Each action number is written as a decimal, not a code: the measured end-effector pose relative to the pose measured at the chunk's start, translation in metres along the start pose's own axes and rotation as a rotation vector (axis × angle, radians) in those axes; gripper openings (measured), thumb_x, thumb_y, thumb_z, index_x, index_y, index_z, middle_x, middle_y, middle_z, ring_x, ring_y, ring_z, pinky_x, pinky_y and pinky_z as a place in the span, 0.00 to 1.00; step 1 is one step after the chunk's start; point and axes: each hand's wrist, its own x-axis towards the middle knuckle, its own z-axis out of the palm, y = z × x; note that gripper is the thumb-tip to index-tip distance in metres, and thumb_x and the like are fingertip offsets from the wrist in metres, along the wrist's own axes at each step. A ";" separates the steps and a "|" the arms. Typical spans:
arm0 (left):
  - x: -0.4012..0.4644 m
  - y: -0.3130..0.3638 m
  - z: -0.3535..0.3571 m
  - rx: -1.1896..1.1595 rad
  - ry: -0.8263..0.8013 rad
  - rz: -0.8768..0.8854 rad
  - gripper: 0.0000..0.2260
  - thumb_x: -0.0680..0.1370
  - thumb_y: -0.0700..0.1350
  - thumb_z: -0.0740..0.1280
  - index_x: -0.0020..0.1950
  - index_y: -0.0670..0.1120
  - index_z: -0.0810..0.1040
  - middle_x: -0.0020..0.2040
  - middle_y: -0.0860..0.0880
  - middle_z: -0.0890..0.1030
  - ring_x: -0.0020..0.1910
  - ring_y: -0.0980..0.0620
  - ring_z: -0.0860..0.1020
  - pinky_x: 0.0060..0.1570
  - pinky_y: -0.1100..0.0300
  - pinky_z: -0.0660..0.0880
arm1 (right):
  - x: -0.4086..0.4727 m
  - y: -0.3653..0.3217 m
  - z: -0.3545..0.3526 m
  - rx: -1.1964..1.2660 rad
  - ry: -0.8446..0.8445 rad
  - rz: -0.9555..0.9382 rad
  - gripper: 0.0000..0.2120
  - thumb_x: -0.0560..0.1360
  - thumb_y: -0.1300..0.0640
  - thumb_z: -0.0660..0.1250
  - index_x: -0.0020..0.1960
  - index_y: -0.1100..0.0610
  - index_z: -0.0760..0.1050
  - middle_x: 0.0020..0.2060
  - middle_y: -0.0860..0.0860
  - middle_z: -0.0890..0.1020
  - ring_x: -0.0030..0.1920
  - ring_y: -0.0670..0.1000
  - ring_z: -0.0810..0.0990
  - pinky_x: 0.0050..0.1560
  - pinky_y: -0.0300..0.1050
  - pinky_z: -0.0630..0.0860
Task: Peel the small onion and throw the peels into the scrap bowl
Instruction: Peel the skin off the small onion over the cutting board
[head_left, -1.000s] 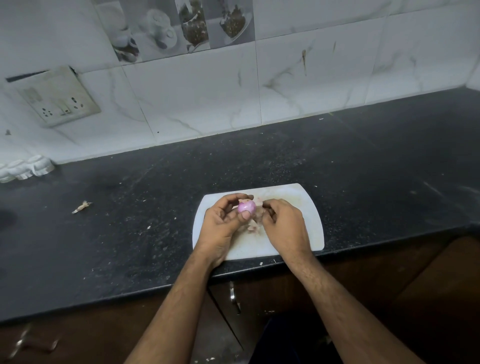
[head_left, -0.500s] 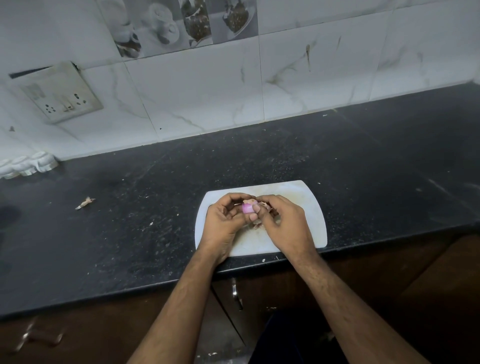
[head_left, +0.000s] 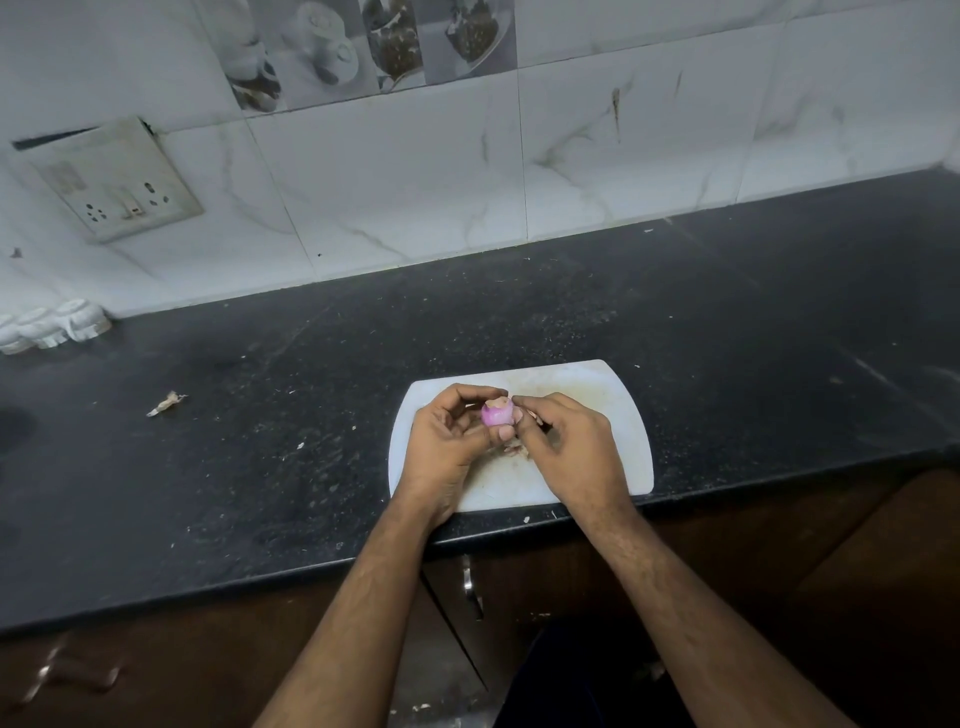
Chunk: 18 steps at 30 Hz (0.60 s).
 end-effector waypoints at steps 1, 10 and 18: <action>0.000 0.000 0.000 -0.001 -0.006 0.001 0.18 0.70 0.23 0.74 0.55 0.40 0.82 0.51 0.47 0.88 0.51 0.51 0.87 0.49 0.59 0.83 | 0.000 -0.001 0.000 0.009 0.001 0.012 0.11 0.80 0.49 0.69 0.59 0.50 0.84 0.44 0.43 0.84 0.44 0.43 0.82 0.44 0.45 0.82; 0.003 -0.006 -0.005 0.016 -0.023 0.033 0.17 0.67 0.30 0.79 0.52 0.42 0.84 0.56 0.44 0.84 0.59 0.44 0.83 0.57 0.49 0.83 | -0.001 -0.005 -0.002 0.060 0.005 0.101 0.08 0.77 0.50 0.72 0.53 0.52 0.85 0.42 0.42 0.86 0.44 0.40 0.83 0.44 0.39 0.81; 0.003 -0.007 -0.005 -0.027 -0.036 0.047 0.17 0.70 0.29 0.78 0.52 0.46 0.83 0.58 0.41 0.84 0.60 0.45 0.83 0.62 0.51 0.81 | 0.001 -0.003 0.001 -0.041 -0.015 0.119 0.06 0.80 0.55 0.67 0.53 0.50 0.82 0.38 0.41 0.84 0.39 0.40 0.82 0.41 0.40 0.81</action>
